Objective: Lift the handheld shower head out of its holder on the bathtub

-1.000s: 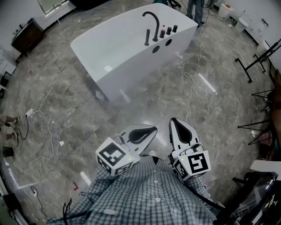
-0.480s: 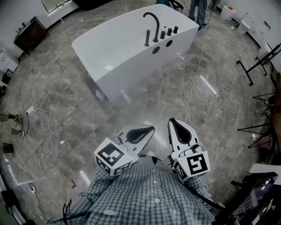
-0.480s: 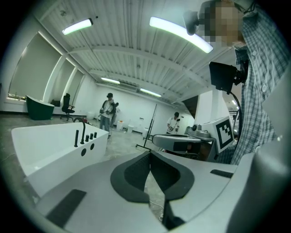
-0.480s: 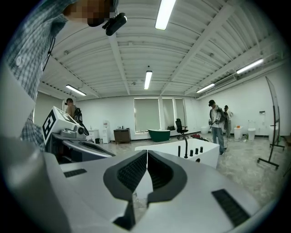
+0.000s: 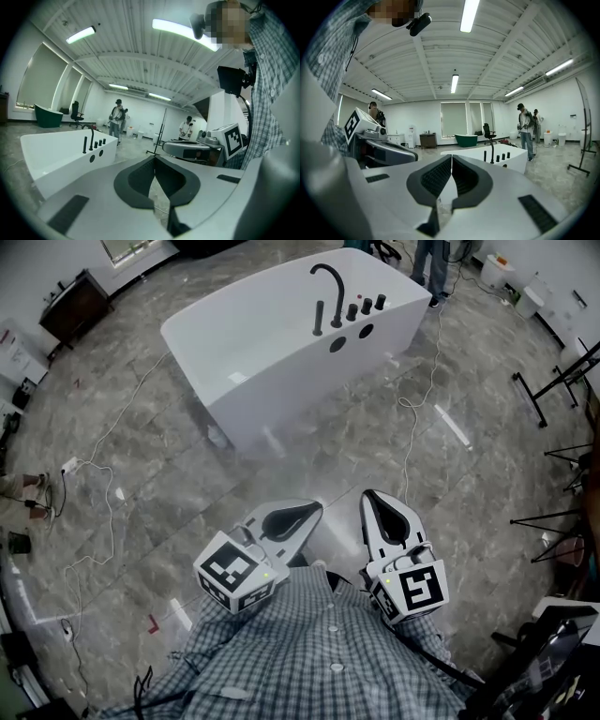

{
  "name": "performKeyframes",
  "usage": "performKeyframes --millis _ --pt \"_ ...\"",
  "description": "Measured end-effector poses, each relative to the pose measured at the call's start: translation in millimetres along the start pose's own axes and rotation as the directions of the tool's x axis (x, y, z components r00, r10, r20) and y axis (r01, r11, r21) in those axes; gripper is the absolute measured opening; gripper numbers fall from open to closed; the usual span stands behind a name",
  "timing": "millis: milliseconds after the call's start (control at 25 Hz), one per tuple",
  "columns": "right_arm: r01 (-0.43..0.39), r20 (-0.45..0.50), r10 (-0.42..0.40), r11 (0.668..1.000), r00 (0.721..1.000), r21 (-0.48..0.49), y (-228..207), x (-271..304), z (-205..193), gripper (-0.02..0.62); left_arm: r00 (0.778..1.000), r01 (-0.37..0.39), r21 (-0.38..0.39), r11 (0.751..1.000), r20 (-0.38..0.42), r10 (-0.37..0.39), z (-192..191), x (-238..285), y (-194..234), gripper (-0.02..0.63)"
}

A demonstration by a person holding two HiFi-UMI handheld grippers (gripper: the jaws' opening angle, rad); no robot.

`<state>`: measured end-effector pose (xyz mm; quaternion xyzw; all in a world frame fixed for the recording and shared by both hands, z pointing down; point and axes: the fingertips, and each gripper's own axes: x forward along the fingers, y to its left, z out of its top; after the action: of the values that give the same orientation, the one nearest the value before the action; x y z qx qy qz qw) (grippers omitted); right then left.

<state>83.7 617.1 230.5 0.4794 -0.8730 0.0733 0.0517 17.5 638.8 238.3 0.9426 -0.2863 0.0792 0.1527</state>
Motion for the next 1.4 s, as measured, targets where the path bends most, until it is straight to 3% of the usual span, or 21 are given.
performKeyframes --millis 200,400,680,1160,1400 --pt "0.014 -0.013 -0.015 1.000 1.000 -0.013 -12 -5 -5 0.017 1.000 0.010 -0.005 1.000 -0.008 -0.010 -4 8 -5 0.009" --pt "0.025 -0.001 -0.025 1.000 1.000 -0.008 -24 15 -4 0.017 1.000 0.016 -0.027 1.000 -0.012 -0.016 -7 25 18 0.009" --pt "0.038 -0.009 -0.038 0.999 0.999 0.024 -54 82 5 0.017 1.000 0.026 -0.022 0.999 -0.012 -0.027 17 54 80 0.009" --pt "0.095 0.013 -0.095 0.995 0.995 -0.023 -89 206 43 0.017 0.999 0.053 -0.027 0.998 -0.006 -0.053 58 86 206 0.009" --pt "0.139 0.002 -0.139 0.990 0.990 -0.038 -103 241 52 0.017 0.995 0.092 -0.020 0.996 -0.023 -0.092 67 95 243 0.009"
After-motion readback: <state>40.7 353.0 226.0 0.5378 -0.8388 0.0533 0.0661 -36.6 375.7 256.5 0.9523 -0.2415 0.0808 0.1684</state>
